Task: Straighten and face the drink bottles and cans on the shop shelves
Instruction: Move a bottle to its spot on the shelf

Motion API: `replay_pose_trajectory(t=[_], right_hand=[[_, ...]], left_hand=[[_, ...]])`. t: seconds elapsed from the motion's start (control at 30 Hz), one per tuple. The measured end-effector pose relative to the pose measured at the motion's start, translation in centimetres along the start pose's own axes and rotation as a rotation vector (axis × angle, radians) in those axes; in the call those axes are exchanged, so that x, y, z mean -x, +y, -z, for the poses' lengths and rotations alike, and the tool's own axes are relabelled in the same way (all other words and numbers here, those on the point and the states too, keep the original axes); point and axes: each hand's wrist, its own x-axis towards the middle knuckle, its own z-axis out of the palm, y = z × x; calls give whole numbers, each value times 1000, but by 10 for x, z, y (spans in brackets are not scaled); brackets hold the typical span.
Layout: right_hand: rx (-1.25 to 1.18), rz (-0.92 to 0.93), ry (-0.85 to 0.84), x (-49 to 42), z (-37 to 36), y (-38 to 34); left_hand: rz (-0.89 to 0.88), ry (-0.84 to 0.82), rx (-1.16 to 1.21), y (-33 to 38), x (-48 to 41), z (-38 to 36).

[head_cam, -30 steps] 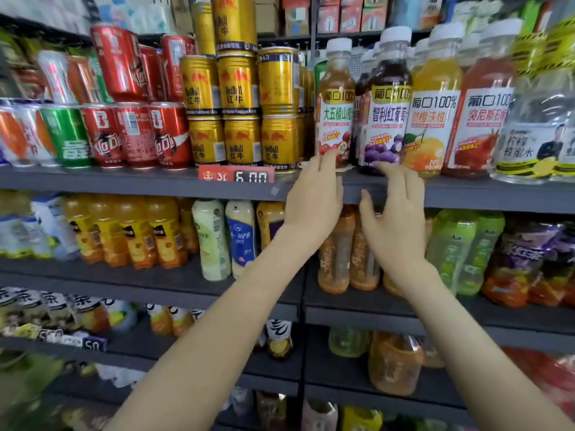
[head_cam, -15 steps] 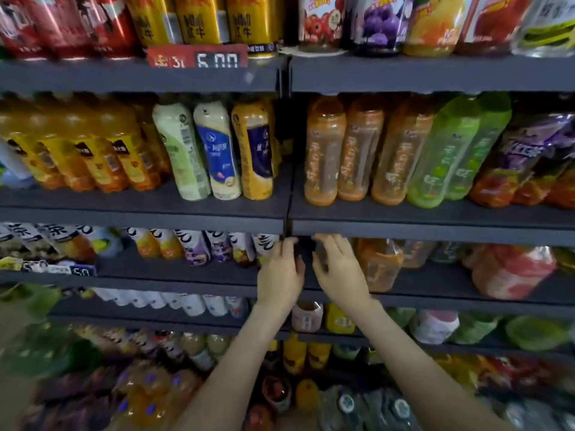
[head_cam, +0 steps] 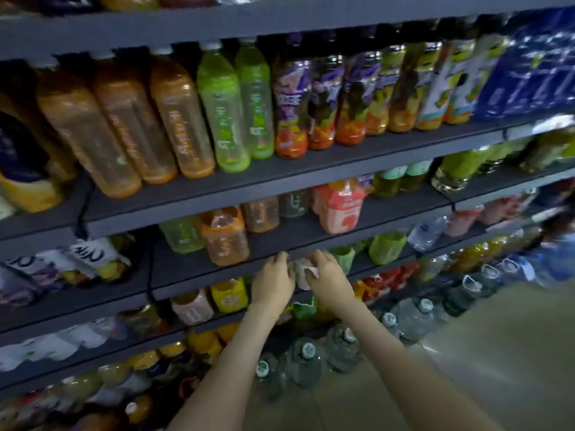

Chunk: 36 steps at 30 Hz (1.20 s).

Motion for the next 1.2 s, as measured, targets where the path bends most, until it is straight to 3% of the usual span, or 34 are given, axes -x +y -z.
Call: replay_pose_trajectory(t=[0.37, 0.63, 0.9, 1.2], right_hand=[[46, -214, 132, 39, 178, 218], [-7, -334, 226, 3, 260, 323], [-5, -351, 187, -72, 338, 417], [-78, -370, 132, -130, 383, 478]], left_hand=[[-104, -130, -11, 235, -34, -134], [-106, -135, -22, 346, -100, -179], [2, -38, 246, 451, -196, -220], [-7, -141, 121, 528, -245, -254]])
